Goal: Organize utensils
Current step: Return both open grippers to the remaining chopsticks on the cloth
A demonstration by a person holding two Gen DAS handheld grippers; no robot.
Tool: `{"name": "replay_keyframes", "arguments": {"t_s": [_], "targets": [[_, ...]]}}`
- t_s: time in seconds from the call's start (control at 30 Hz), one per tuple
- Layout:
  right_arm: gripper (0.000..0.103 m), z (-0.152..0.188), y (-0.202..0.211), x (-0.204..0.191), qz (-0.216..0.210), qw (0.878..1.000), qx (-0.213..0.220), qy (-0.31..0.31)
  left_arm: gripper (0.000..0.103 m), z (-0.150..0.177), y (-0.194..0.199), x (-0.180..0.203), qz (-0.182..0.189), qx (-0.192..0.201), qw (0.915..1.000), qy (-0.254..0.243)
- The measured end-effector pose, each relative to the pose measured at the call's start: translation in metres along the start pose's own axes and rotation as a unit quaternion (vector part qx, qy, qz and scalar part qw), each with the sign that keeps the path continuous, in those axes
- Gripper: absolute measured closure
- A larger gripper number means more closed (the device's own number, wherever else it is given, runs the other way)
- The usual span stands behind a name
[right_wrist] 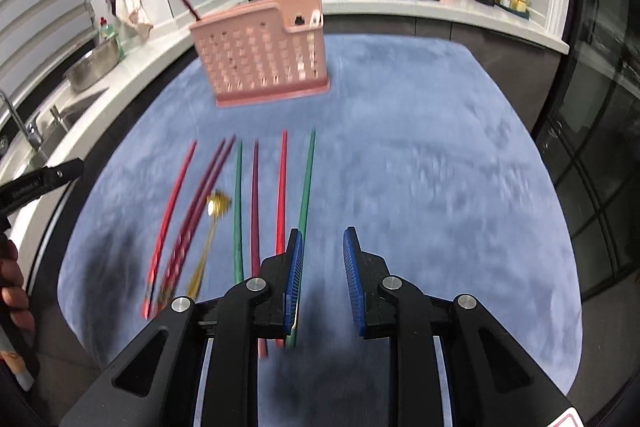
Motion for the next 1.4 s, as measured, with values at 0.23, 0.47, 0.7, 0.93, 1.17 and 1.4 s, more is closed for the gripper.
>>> {"name": "replay_keyframes", "arguments": {"t_s": [0.23,0.47,0.7,0.93,1.17,1.4], "targets": [[0.081,0.042,-0.001,0.001,-0.003,1.000,-0.029,-0.010,0.064,0.051,-0.012,0.008,0.016,-0.048,0.9987,-0.005],[0.081,0.059,-0.001,0.002,0.001,0.999,-0.040,-0.013,0.061,0.074,-0.021,0.027,0.031,-0.068,0.9969,-0.026],[0.076,0.062,-0.002,0.005,0.004,0.999,-0.042,-0.022,0.061,0.082,-0.030,0.035,0.032,-0.077,0.9959,-0.037],[0.076,0.063,-0.005,0.003,0.001,0.999,-0.050,-0.019,0.061,0.087,-0.035,0.046,0.035,-0.084,0.9946,-0.052],[0.076,0.064,-0.010,0.004,-0.001,0.998,-0.055,-0.023,0.061,0.095,-0.046,0.041,0.024,-0.105,0.9930,-0.049],[0.076,0.064,-0.015,0.002,-0.002,0.998,-0.061,-0.019,0.063,0.098,-0.049,0.037,0.019,-0.106,0.9930,-0.049]]}}
Point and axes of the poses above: each gripper's, at about its wrist camera, not at the fingertips, and y roughly against the way its jaws point, x to its right, z to its underside, the point moved 5 cm from there along -y, roughly the way its jaws point, and after that the axes turned 4 degrees about -y, right-handed, at the moved point
